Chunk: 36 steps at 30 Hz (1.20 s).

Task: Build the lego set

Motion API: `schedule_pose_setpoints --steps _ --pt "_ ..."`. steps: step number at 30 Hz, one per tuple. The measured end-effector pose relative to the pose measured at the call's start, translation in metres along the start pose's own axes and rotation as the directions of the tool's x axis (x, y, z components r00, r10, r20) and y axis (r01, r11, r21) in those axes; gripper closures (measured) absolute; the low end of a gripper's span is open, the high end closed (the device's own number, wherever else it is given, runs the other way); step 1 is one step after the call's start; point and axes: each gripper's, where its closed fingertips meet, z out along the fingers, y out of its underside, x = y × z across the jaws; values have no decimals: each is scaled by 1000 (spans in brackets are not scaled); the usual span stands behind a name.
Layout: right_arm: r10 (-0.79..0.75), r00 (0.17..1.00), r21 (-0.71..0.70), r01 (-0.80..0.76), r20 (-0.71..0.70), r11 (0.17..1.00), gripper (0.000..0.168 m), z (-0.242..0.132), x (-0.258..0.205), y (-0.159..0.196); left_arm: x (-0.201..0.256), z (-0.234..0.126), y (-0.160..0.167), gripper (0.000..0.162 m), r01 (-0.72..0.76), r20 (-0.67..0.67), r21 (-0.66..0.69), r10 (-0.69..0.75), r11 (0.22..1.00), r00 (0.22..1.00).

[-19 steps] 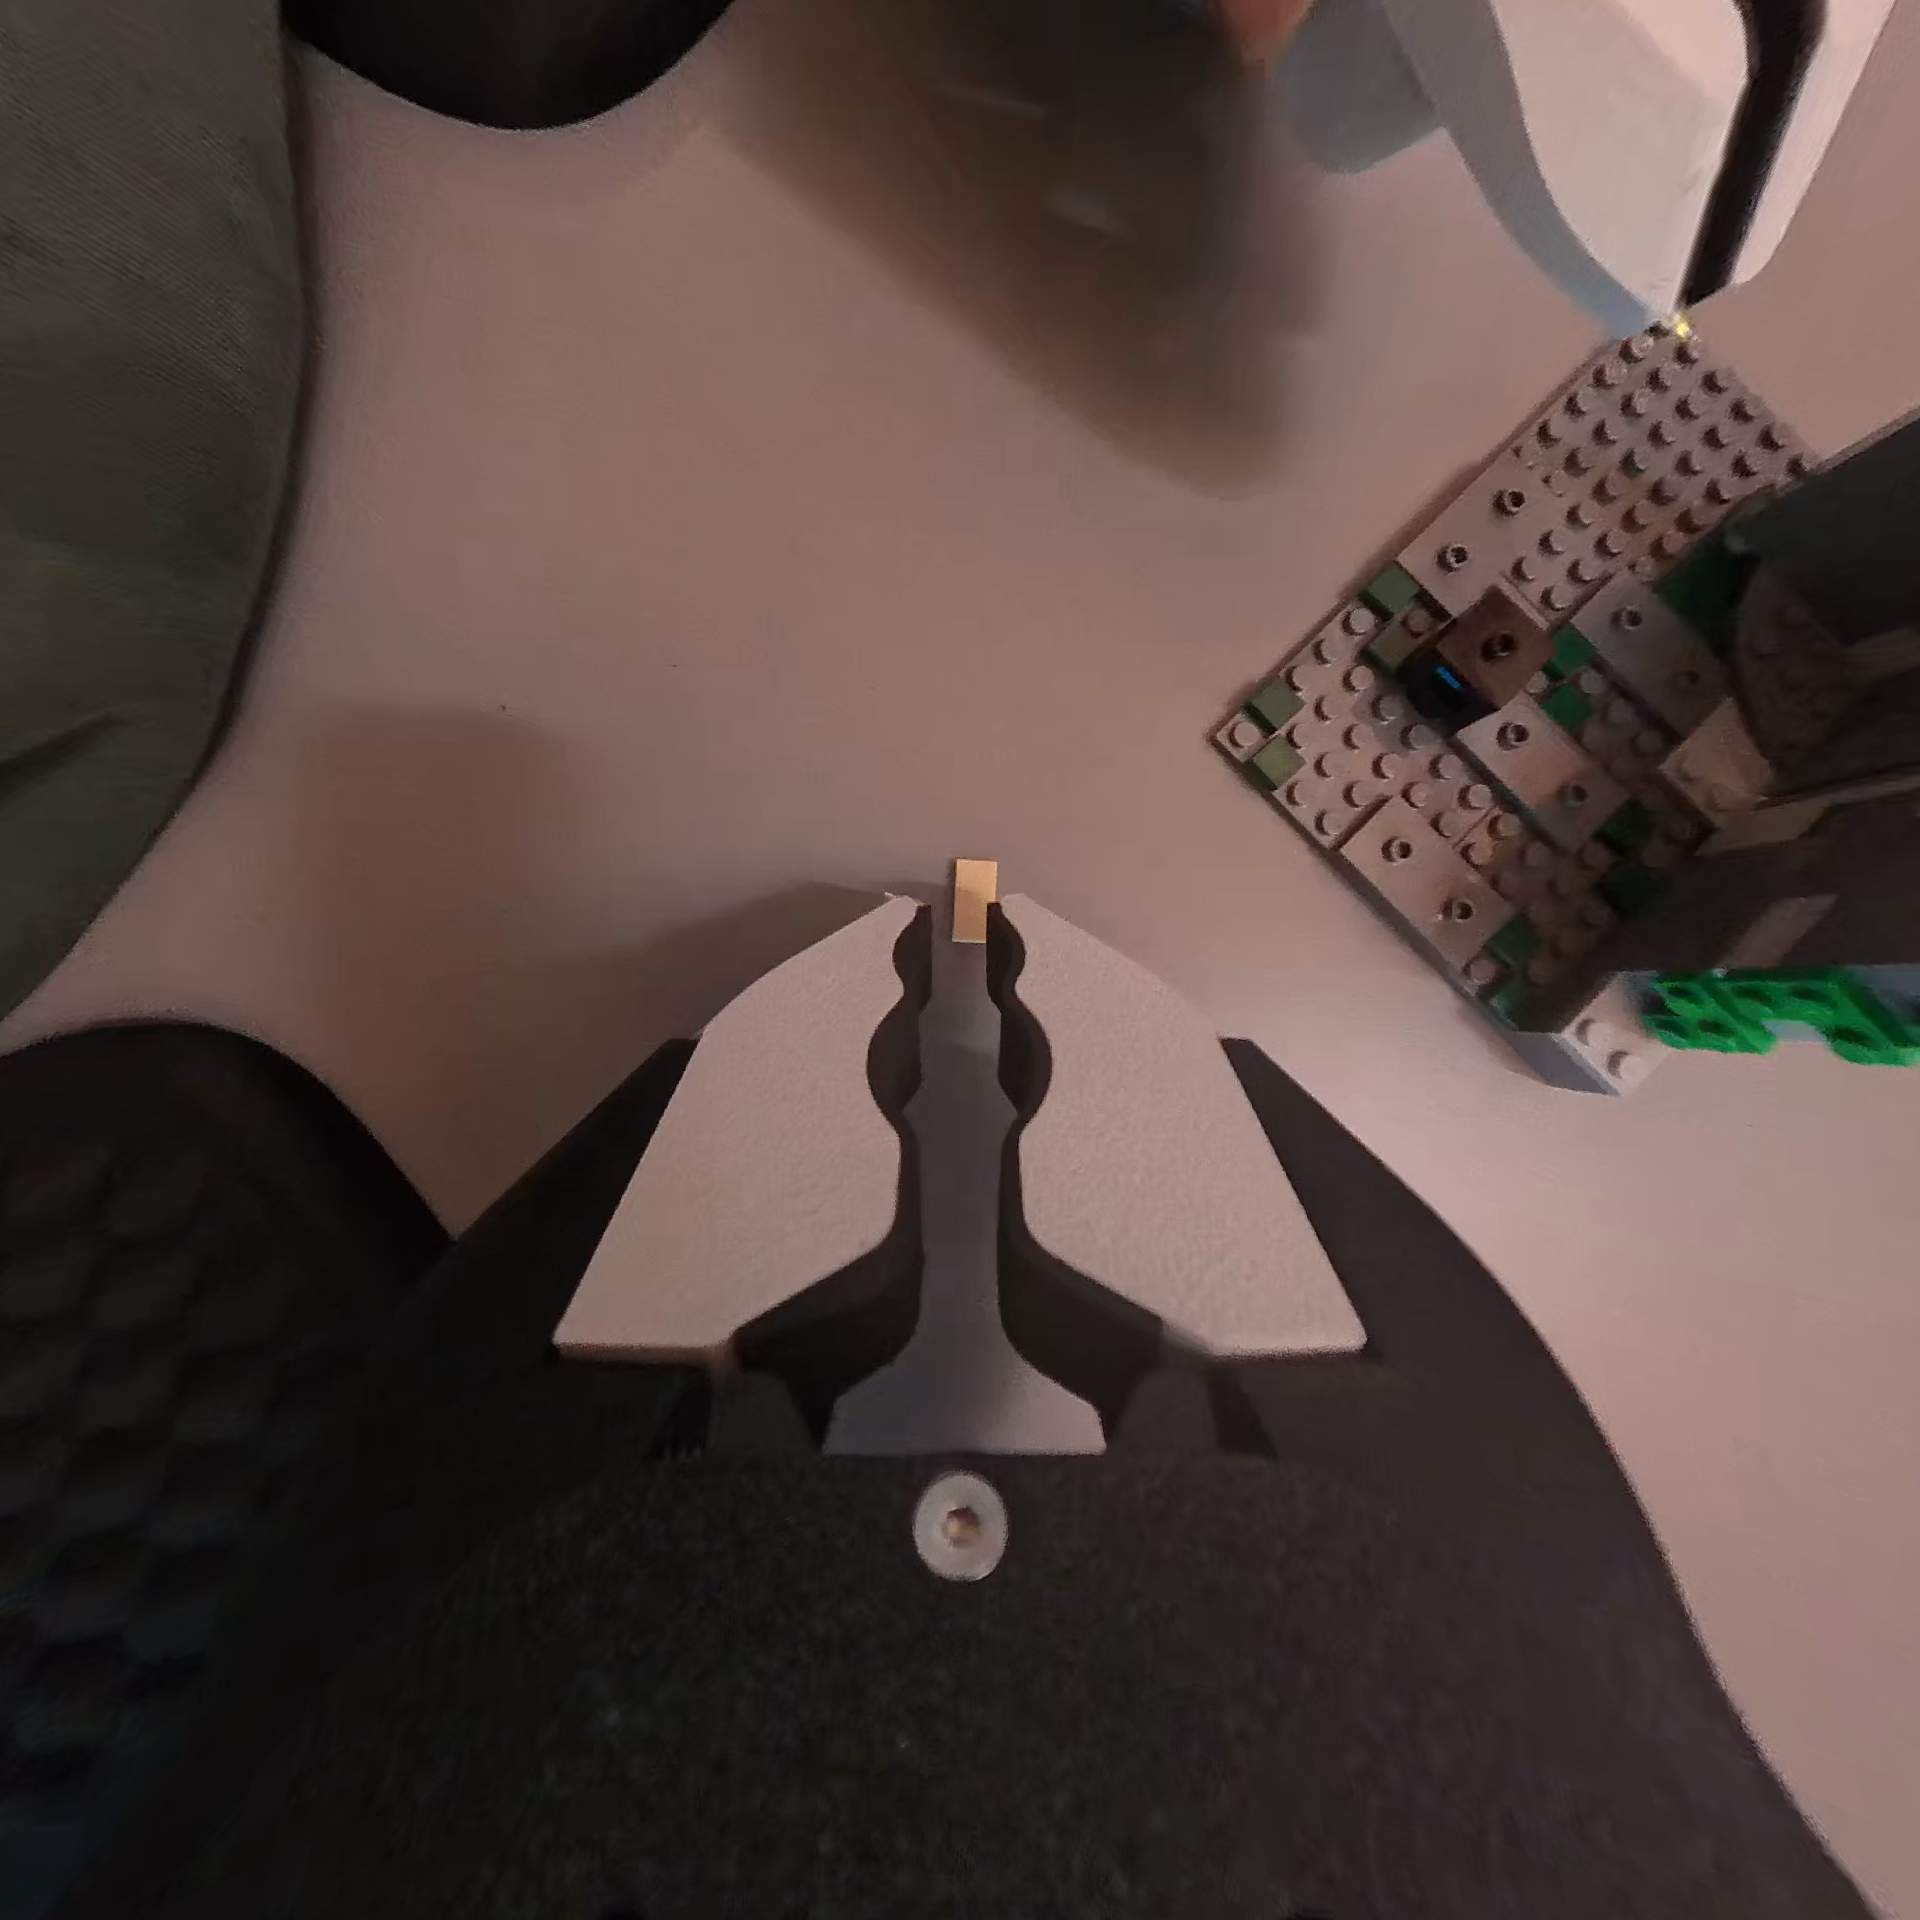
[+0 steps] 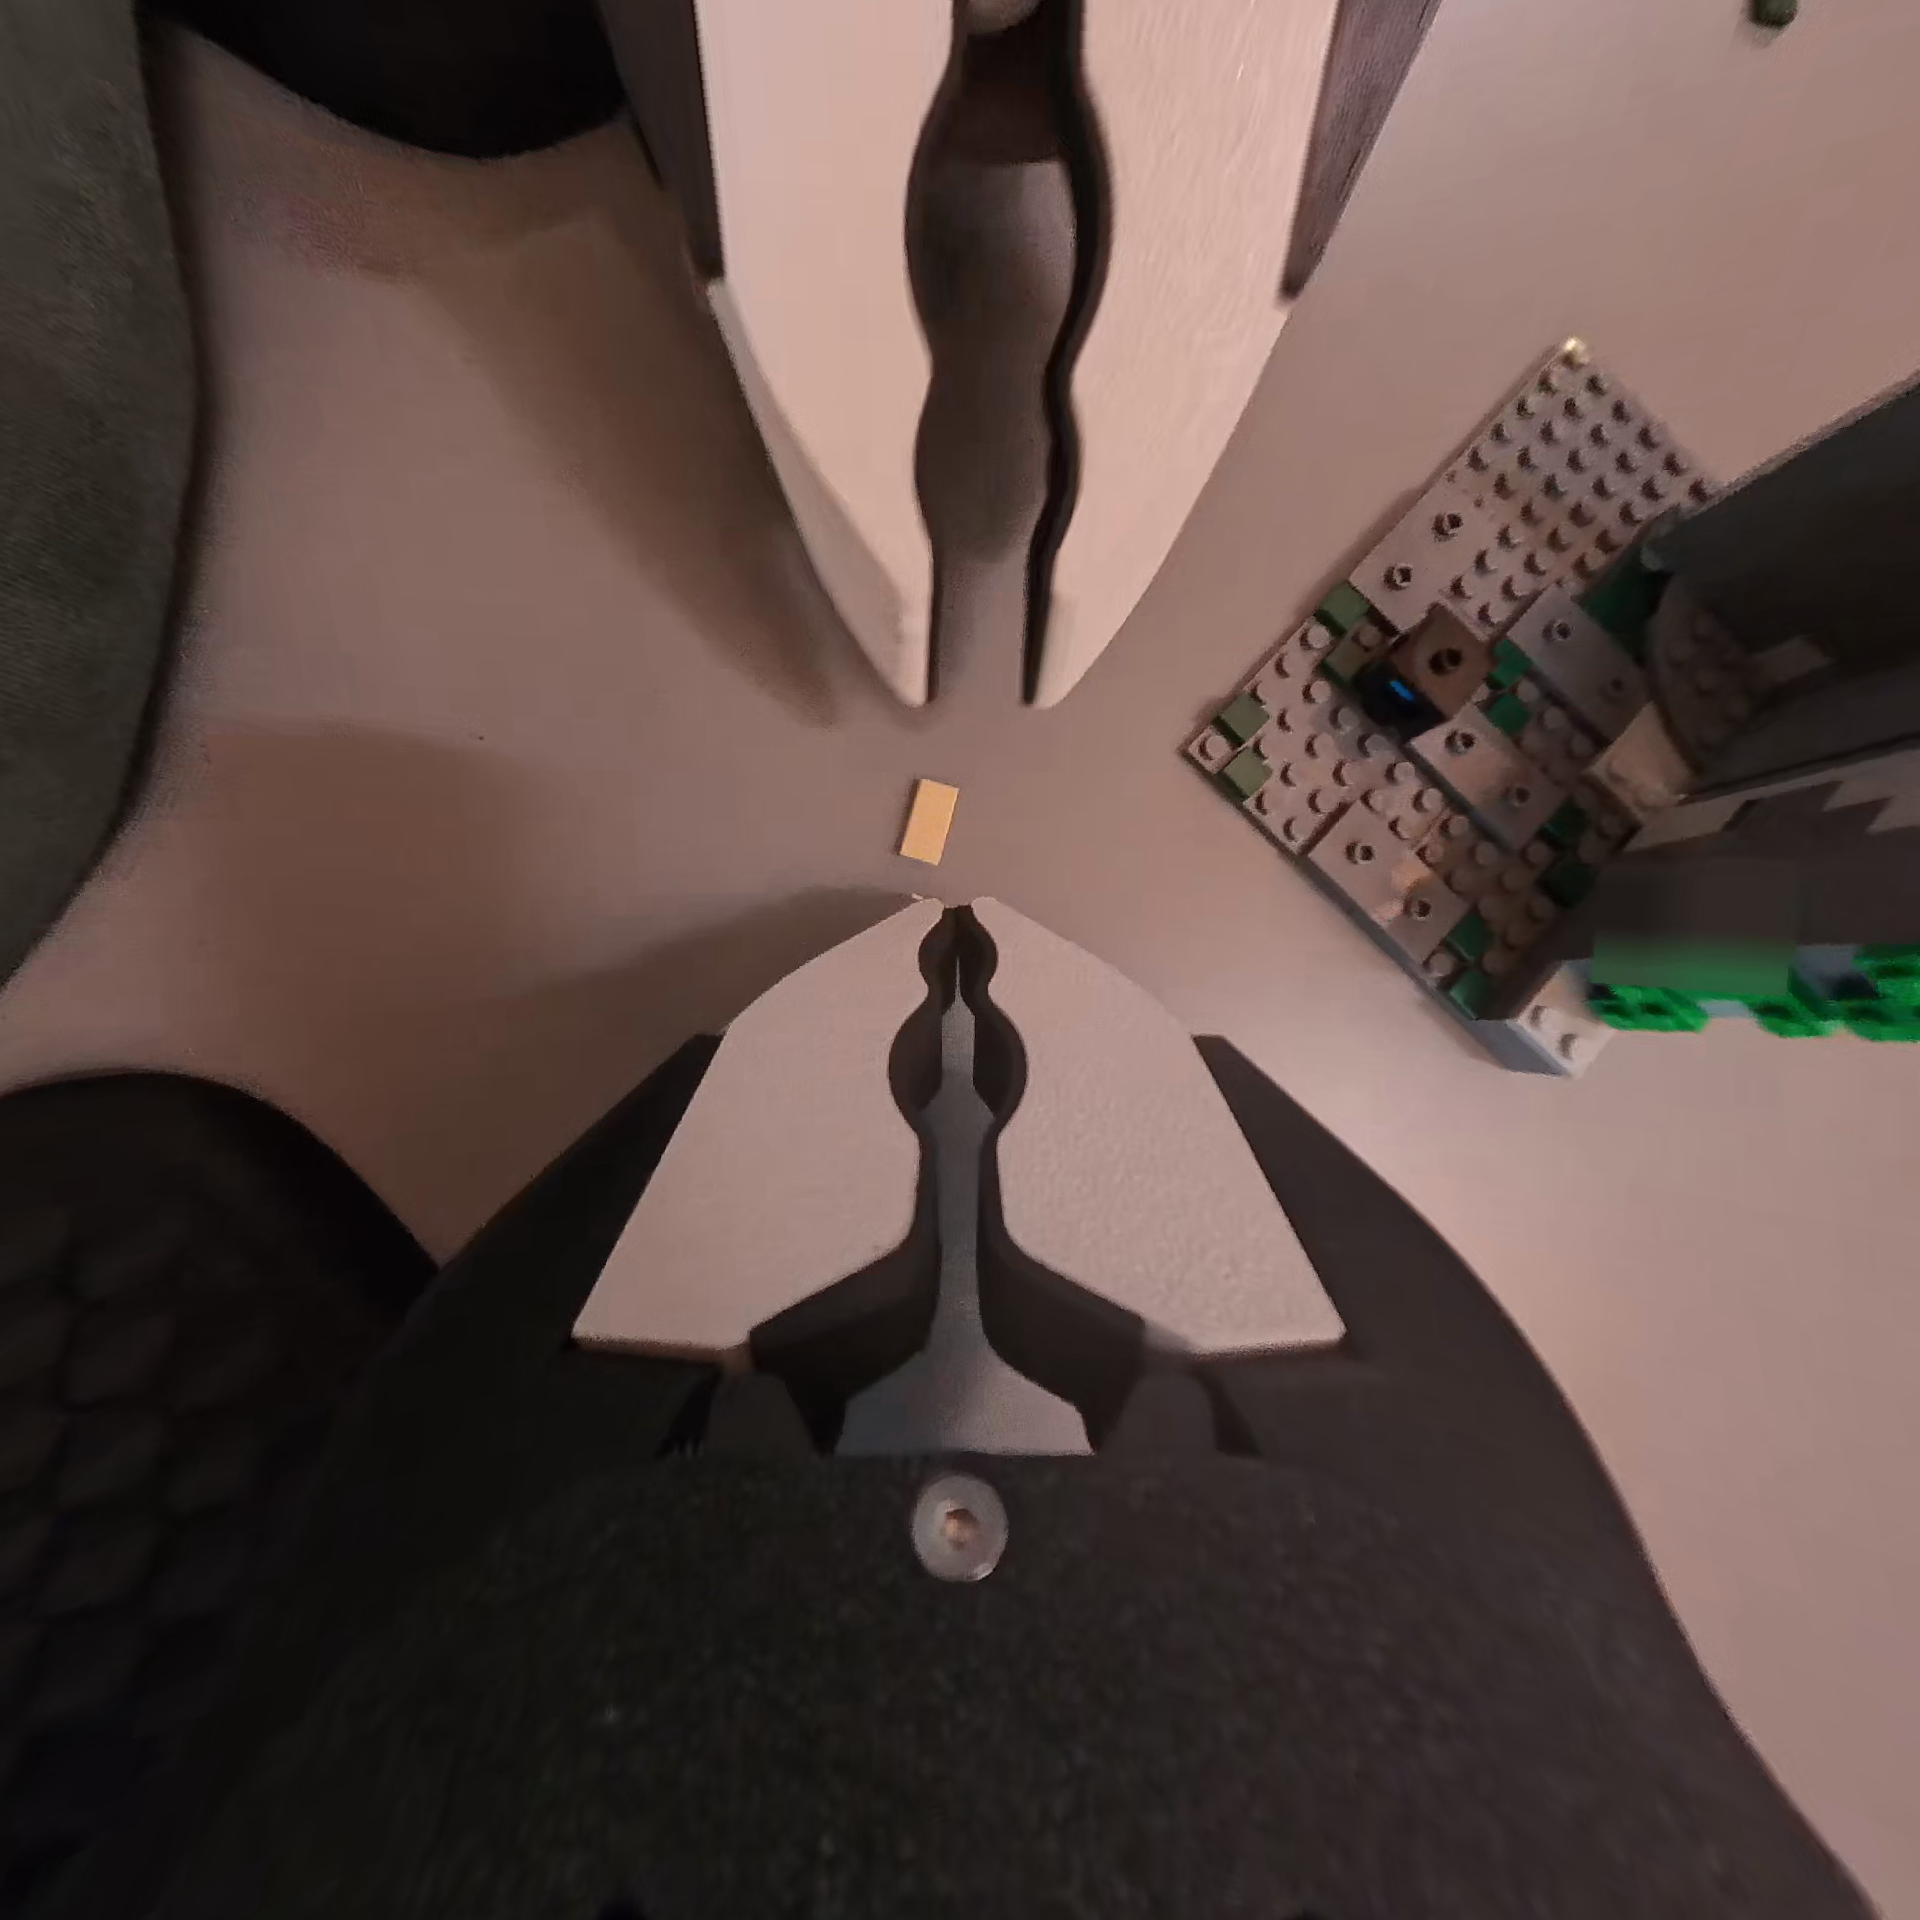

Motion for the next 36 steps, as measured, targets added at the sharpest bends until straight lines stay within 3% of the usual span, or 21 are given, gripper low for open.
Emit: schedule_pose_setpoints --steps 1,7,16,20,31,36 --pt "-10 1000 -7 10 -11 1000 168 0 1 0 3 3 4 148 -18 -6 -35 18 999 1000" --pt "15 1000 1 -15 -10 1000 161 4 -4 -1 9 11 20 148 -78 -26 -169 75 982 997" --pt "99 995 41 -99 -17 994 161 19 -5 -3 6 19 21 148 -116 -49 -254 107 960 993" --pt "106 994 34 -105 -31 994 168 20 -2 -3 6 20 22 147 -116 -54 -270 106 956 993" --pt "86 996 79 -86 -8 993 166 18 -8 -4 0 23 21 146 -141 -66 -306 127 941 990" --pt "109 994 132 -108 -5 985 166 13 -6 -3 4 23 22 154 -165 -126 -338 130 927 984"
